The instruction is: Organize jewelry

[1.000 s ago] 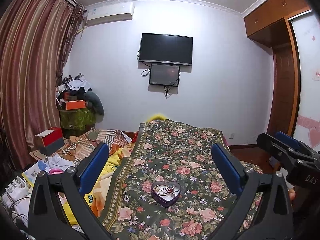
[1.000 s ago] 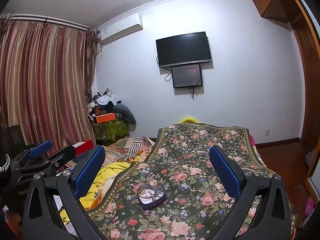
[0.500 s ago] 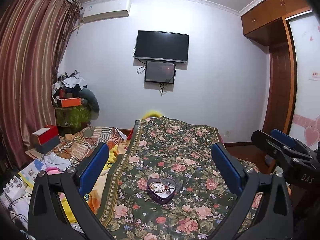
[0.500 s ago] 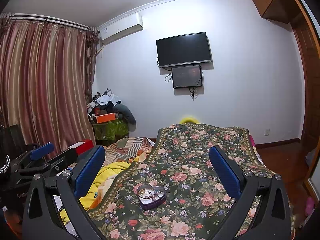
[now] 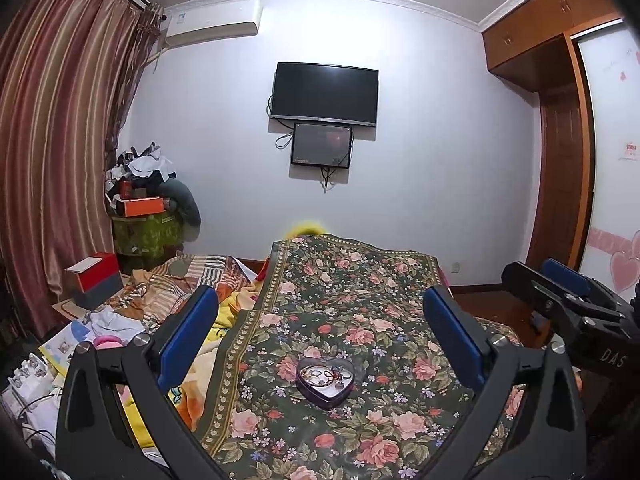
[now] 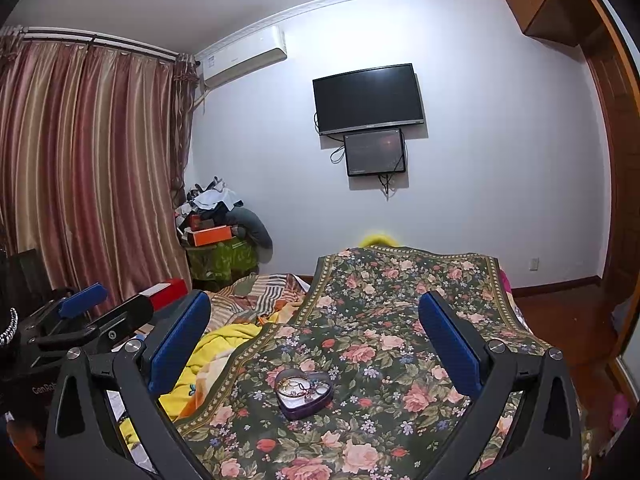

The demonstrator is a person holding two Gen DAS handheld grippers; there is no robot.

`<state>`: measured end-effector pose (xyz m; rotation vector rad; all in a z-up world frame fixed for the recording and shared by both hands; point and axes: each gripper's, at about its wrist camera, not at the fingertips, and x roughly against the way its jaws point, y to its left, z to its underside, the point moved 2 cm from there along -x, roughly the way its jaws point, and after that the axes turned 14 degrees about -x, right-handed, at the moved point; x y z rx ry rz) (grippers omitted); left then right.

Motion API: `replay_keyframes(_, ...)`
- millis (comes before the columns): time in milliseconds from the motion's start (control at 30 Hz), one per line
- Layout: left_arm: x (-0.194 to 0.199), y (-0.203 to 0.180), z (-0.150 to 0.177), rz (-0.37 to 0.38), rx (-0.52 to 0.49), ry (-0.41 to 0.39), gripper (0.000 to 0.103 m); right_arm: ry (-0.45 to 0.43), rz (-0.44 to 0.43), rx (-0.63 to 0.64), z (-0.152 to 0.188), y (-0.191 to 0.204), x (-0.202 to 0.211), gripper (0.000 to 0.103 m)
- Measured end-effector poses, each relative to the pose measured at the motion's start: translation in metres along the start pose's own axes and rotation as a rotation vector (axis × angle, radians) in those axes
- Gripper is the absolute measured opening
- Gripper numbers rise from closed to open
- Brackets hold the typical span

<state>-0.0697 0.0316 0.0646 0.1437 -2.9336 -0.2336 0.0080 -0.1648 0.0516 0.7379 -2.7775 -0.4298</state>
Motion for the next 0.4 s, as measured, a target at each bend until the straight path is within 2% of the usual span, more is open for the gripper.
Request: replay_keyframes(400, -0.0016, -0.0015, 0.0019, -0.016, -0.011, 0.005, 0.103, 0.011, 0.003, 0.001, 0.0032, 0.0027, -0.0036, 0.103)
